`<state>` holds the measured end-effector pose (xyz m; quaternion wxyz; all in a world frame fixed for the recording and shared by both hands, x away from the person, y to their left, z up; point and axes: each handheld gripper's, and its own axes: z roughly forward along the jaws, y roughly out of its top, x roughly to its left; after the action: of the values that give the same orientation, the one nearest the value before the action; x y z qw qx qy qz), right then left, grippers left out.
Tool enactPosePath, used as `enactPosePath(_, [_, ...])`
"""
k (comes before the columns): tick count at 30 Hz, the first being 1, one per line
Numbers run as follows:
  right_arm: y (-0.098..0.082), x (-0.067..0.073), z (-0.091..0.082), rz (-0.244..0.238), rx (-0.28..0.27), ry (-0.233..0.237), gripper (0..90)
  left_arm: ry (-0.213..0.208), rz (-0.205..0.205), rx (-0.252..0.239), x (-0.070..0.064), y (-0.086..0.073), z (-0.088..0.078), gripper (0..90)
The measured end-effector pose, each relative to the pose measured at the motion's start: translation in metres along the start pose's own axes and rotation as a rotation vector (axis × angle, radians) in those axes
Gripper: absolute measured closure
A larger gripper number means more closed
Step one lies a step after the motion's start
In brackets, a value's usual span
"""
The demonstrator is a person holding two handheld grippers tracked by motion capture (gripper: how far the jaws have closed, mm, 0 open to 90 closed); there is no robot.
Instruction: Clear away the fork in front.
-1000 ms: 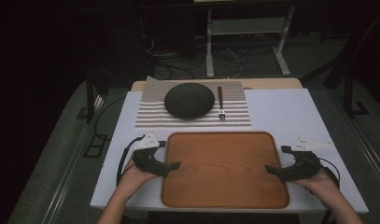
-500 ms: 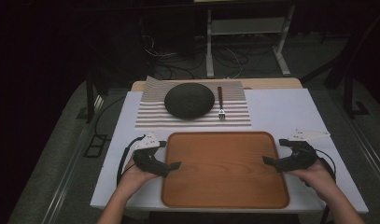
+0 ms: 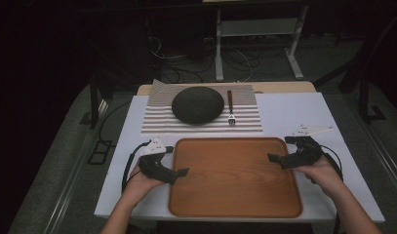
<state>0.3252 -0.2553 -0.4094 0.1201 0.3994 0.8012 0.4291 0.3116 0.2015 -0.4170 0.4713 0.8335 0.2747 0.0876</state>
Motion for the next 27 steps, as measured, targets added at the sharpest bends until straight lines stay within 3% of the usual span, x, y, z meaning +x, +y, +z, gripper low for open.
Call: enactPosePath(27, [0.049,-0.011,0.041,0.01,0.006,-0.005,0.1,-0.002,0.008,-0.003,0.0,0.0,-0.001,0.0])
